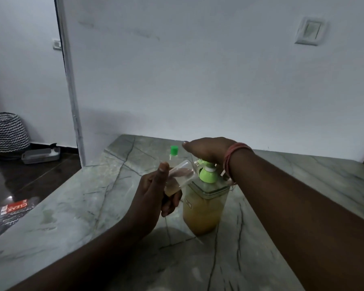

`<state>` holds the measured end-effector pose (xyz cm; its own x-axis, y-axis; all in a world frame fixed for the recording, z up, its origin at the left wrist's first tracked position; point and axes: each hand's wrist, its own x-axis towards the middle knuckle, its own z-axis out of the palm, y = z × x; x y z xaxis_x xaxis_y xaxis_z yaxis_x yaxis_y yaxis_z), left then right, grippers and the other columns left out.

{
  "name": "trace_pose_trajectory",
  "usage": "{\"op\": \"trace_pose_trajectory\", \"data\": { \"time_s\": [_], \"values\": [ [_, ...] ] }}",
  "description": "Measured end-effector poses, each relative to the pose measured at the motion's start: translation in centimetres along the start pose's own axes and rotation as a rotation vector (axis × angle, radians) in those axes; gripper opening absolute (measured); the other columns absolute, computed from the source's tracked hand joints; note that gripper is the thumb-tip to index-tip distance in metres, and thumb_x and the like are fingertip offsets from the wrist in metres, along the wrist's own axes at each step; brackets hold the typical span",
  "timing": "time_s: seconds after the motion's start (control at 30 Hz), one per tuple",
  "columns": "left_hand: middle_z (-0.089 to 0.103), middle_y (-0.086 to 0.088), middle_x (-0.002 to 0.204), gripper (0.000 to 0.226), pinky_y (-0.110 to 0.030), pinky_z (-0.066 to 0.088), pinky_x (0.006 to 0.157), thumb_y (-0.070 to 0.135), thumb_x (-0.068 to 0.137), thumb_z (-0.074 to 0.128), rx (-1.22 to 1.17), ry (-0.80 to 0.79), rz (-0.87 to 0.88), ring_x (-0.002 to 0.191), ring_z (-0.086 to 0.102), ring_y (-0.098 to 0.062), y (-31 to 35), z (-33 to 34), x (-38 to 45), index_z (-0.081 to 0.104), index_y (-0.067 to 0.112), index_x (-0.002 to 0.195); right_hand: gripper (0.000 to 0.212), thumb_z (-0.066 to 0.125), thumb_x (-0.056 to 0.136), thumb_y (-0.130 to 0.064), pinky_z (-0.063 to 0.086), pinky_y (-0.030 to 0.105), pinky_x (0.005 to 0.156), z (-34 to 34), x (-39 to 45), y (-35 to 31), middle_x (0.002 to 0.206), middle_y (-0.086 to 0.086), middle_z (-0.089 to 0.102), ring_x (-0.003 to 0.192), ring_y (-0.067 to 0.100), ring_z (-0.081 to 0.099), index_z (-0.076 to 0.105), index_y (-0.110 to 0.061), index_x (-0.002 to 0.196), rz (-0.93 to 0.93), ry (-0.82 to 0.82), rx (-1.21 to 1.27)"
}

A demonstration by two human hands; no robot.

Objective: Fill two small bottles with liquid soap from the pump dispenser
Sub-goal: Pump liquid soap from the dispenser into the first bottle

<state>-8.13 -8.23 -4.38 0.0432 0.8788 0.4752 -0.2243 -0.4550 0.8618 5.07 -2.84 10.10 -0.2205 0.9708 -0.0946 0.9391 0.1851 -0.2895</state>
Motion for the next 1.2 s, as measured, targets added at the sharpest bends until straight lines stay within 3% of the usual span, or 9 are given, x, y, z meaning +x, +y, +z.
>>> {"op": "trace_pose_trajectory", "data": {
  "time_s": [0.1, 0.27, 0.47, 0.57, 0.7, 0.83, 0.97, 1.07, 1.2],
  "values": [
    [0.056, -0.004, 0.054, 0.076, -0.020, 0.035, 0.042, 0.080, 0.093, 0.045, 0.004, -0.015, 0.001, 0.039, 0.041, -0.010, -0.1, -0.1, 0.1, 0.077, 0.016, 0.117, 0.054, 0.027, 0.101, -0.047, 0.032, 0.030, 0.088, 0.2, 0.2, 0.0, 0.148, 0.010, 0.038, 0.129, 0.027, 0.041, 0.042, -0.016, 0.142, 0.004, 0.030, -0.016],
    [0.056, -0.002, 0.053, 0.080, -0.020, 0.035, 0.042, 0.083, 0.090, 0.047, 0.013, -0.009, 0.021, 0.038, 0.040, -0.011, 0.0, -0.4, 0.1, 0.077, 0.014, 0.115, 0.042, 0.028, 0.102, -0.032, 0.027, 0.028, 0.077, 0.4, 0.5, 0.4, 0.139, 0.012, 0.048, 0.120, 0.026, 0.047, 0.051, -0.011, 0.130, 0.011, 0.067, 0.036],
    [0.055, -0.002, 0.053, 0.079, -0.021, 0.035, 0.043, 0.083, 0.088, 0.050, 0.015, -0.012, 0.017, 0.039, 0.040, -0.010, 0.1, -0.1, -0.1, 0.077, 0.015, 0.118, 0.048, 0.036, 0.097, -0.048, 0.031, 0.028, 0.075, 0.3, 0.7, -0.1, 0.137, 0.008, 0.051, 0.106, 0.021, 0.050, 0.054, -0.017, 0.129, 0.022, 0.064, -0.029],
    [0.055, -0.003, 0.054, 0.080, -0.021, 0.035, 0.043, 0.082, 0.089, 0.050, 0.010, -0.022, 0.014, 0.039, 0.040, -0.011, -0.1, -0.3, 0.0, 0.076, 0.014, 0.120, 0.049, 0.033, 0.098, -0.049, 0.031, 0.028, 0.076, 0.5, 1.0, 0.0, 0.137, 0.008, 0.051, 0.112, 0.023, 0.052, 0.055, -0.018, 0.128, -0.003, 0.092, -0.034],
    [0.057, -0.006, 0.055, 0.078, -0.020, 0.036, 0.043, 0.081, 0.090, 0.051, 0.007, -0.010, 0.017, 0.039, 0.042, -0.011, 0.0, -0.4, 0.0, 0.076, 0.012, 0.118, 0.042, 0.037, 0.098, -0.042, 0.033, 0.028, 0.057, 0.8, 0.7, 0.2, 0.125, 0.009, 0.060, 0.085, 0.011, 0.056, 0.058, -0.015, 0.121, 0.035, 0.091, 0.084],
    [0.055, -0.005, 0.054, 0.066, -0.020, 0.035, 0.043, 0.067, 0.097, 0.044, 0.014, -0.004, 0.001, 0.039, 0.041, -0.012, 0.1, 0.0, -0.2, 0.077, 0.014, 0.117, 0.042, 0.039, 0.096, -0.045, 0.032, 0.029, 0.067, 0.7, 0.4, 0.1, 0.130, 0.008, 0.056, 0.092, 0.020, 0.050, 0.058, -0.018, 0.123, 0.028, 0.107, 0.009],
    [0.055, -0.006, 0.054, 0.064, -0.021, 0.035, 0.043, 0.062, 0.099, 0.041, 0.015, -0.018, 0.011, 0.039, 0.041, -0.012, 0.0, -0.1, -0.1, 0.077, 0.013, 0.117, 0.045, 0.039, 0.096, -0.048, 0.033, 0.028, 0.062, 0.4, 0.9, -0.1, 0.129, 0.007, 0.057, 0.079, 0.017, 0.046, 0.058, -0.018, 0.123, 0.005, 0.097, -0.064],
    [0.056, -0.008, 0.055, 0.068, -0.021, 0.035, 0.043, 0.061, 0.100, 0.042, 0.021, -0.011, 0.024, 0.039, 0.042, -0.013, -0.1, -0.2, 0.0, 0.074, 0.004, 0.116, 0.045, 0.032, 0.099, -0.044, 0.030, 0.028, 0.072, 0.6, 0.9, 0.2, 0.132, 0.009, 0.055, 0.090, 0.020, 0.048, 0.056, -0.016, 0.125, -0.002, 0.120, 0.035],
    [0.055, -0.009, 0.056, 0.065, -0.021, 0.035, 0.042, 0.062, 0.101, 0.043, 0.005, -0.013, 0.007, 0.040, 0.041, -0.013, 0.1, 0.0, 0.0, 0.075, 0.008, 0.118, 0.042, 0.031, 0.099, -0.037, 0.029, 0.030, 0.066, 0.6, 0.4, 0.3, 0.127, 0.010, 0.058, 0.086, 0.021, 0.055, 0.057, -0.014, 0.122, 0.018, 0.122, 0.049]
  ]
}}
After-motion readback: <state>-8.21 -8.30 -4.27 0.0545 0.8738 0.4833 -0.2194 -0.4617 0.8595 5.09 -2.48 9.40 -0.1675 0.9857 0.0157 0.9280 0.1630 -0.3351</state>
